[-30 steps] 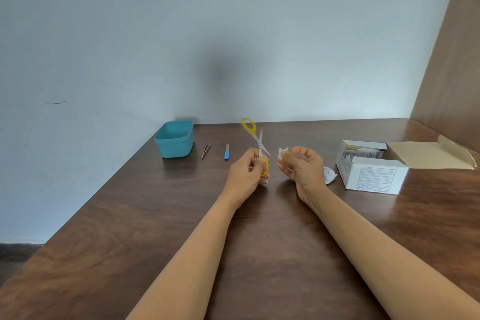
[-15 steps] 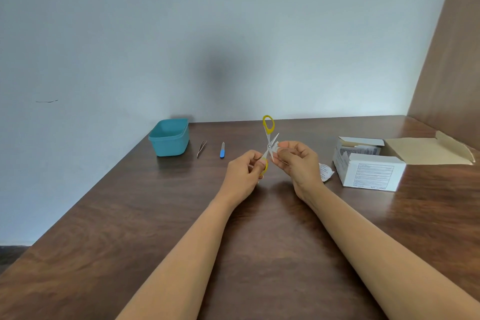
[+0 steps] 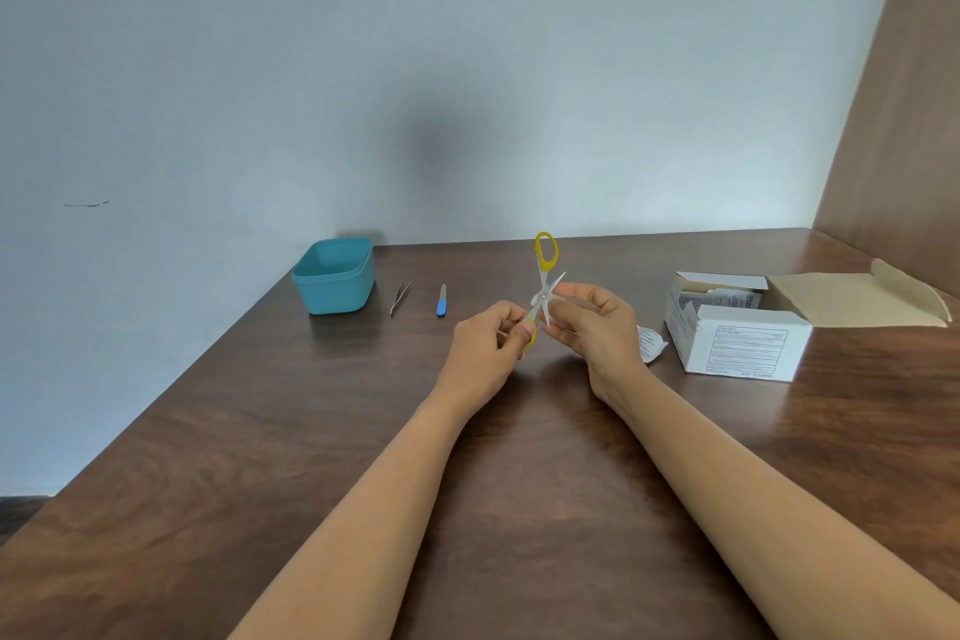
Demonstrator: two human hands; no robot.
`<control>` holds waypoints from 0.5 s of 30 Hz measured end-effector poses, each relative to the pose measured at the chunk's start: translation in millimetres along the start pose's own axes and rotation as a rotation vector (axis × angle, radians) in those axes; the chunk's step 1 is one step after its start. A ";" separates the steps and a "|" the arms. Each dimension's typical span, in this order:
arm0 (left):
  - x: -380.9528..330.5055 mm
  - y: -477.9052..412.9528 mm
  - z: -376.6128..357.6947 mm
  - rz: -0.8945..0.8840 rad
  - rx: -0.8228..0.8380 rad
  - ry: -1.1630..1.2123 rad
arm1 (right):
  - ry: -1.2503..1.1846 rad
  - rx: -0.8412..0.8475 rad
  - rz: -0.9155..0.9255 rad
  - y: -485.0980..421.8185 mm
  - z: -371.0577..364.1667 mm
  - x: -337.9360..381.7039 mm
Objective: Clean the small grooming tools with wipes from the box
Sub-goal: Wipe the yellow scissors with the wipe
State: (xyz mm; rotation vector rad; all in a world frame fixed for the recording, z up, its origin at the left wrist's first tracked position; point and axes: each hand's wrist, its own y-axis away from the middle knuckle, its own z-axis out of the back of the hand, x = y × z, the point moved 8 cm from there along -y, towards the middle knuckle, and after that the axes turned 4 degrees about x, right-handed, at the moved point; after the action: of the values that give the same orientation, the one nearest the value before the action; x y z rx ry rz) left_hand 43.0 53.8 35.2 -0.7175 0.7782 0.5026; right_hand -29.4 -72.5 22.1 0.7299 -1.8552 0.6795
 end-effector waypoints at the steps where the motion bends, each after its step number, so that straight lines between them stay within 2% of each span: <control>1: 0.2 -0.2 -0.1 0.001 0.000 -0.008 | -0.003 -0.006 -0.001 0.2 0.5 0.3; 10: 4.0 -1.6 2.1 0.014 -0.042 -0.115 | -0.165 -0.050 -0.062 0.8 2.4 1.6; 15: 5.4 -0.8 2.4 0.011 -0.054 -0.113 | -0.193 0.003 -0.095 -0.2 1.0 -1.0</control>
State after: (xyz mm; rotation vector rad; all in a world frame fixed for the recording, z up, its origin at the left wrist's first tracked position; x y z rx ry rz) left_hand 48.0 55.8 32.5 -0.7285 0.6655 0.5707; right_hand -29.5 -73.3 20.9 0.9064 -1.9799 0.5676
